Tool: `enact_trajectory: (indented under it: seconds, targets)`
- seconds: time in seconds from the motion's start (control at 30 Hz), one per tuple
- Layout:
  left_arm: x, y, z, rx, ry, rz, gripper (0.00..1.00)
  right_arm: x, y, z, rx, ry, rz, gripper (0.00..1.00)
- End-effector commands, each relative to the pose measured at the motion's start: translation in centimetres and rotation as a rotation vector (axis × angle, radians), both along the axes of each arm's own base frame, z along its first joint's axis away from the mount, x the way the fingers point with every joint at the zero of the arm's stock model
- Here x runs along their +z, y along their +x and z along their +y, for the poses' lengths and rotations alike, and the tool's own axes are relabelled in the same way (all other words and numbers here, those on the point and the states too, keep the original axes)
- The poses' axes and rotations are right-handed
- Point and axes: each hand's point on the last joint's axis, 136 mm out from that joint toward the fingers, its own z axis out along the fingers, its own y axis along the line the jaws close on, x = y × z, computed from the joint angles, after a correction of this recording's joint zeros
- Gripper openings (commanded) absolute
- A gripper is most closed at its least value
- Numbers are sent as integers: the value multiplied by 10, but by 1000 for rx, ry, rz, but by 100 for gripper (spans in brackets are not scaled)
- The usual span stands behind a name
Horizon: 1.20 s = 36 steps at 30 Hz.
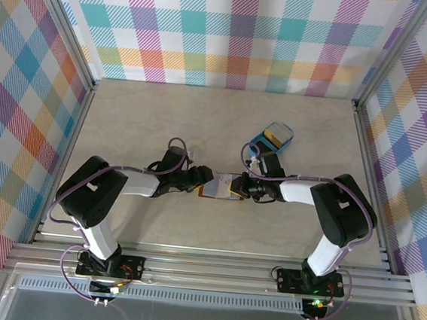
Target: Put the credit cards into the card holder
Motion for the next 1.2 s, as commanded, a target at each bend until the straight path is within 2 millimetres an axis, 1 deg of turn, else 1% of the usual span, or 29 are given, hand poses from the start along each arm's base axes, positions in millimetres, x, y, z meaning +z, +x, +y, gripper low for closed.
enact_trajectory:
  seconds: [0.0,0.13,0.4,0.73,1.0,1.17]
  targets:
    - [-27,-14,24,35,149,85,56,5,-2,1,26,-7,-37,0]
    - [-28,-13,24,36,150,88,56,7,0,-1,22,-18,-69,0]
    - [-32,-13,21,32,146,95,56,1,-5,2,42,-19,-50,0]
    - [-38,-16,20,27,148,109,56,-9,-11,15,70,-17,-13,0]
    - [-40,-17,22,32,156,116,56,-6,-10,17,57,-20,-15,1]
    - [-42,-19,24,37,164,123,56,4,0,16,2,0,-74,0]
